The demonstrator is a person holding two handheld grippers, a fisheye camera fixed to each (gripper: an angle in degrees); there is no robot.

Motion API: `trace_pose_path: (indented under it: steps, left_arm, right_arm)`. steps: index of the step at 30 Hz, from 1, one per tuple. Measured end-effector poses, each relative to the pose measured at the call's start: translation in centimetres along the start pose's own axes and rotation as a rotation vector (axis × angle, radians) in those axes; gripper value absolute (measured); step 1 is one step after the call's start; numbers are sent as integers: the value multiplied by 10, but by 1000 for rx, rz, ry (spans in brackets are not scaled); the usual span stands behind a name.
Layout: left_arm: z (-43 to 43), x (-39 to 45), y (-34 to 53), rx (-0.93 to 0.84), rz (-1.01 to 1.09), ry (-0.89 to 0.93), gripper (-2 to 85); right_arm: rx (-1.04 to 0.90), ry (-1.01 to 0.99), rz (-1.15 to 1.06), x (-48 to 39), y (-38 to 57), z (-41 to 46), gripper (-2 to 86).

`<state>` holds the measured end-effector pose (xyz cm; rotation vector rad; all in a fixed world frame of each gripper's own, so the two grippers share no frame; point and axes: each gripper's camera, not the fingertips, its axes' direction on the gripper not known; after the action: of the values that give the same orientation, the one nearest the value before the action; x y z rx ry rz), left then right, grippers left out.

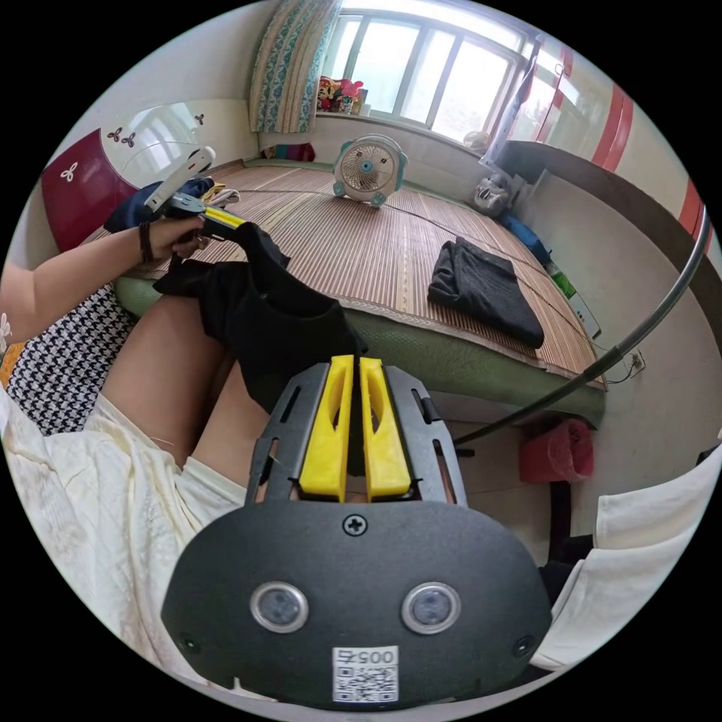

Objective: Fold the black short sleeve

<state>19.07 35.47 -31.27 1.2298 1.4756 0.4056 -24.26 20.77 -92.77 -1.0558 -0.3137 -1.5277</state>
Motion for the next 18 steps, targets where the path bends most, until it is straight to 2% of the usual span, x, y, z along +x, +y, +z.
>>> trace_pose_path:
  steps: [7,14,18]
  left_arm:
    - [29,-3,-24,-13,3,25,95]
    - [69,-1,-46,-138,36,36,105]
    - [69,1,-44,-143,25,9,74]
  right_arm:
    - [-35,-10,5,8,-9,21,-14]
    - [-56,-25,27,23,-23,40,-13]
    - [-66,-44,42,30,-28,49,-12]
